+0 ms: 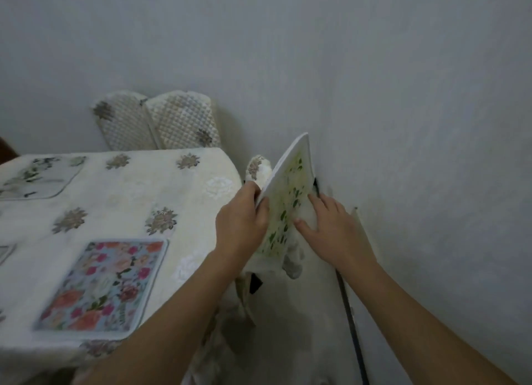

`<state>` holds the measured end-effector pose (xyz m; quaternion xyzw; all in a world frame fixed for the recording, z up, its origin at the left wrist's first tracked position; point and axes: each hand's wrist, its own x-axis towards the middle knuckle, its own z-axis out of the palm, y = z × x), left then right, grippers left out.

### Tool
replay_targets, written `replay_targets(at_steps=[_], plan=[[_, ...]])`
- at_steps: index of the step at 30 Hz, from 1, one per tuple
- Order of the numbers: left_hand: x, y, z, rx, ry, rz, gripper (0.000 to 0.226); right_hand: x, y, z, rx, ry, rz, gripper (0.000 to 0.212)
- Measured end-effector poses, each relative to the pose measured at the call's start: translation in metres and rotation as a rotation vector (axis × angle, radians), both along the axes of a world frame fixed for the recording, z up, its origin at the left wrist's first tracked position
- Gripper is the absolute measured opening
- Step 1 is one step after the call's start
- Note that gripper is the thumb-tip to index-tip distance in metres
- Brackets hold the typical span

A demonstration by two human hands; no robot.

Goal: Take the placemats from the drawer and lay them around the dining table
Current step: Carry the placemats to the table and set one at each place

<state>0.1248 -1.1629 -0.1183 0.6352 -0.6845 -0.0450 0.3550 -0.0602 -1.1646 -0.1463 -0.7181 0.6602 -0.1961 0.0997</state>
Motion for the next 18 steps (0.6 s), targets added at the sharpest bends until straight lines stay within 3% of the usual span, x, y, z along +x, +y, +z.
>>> replay_targets(at_steps=[12,18], plan=[[0.079,-0.042,0.016,-0.056,0.117,0.435,0.018,0.082,-0.145,0.013,0.021,-0.07,0.356,0.069],[0.122,-0.067,0.011,-0.095,0.131,0.515,0.017,0.145,-0.189,0.013,-0.004,-0.038,0.525,0.067]])
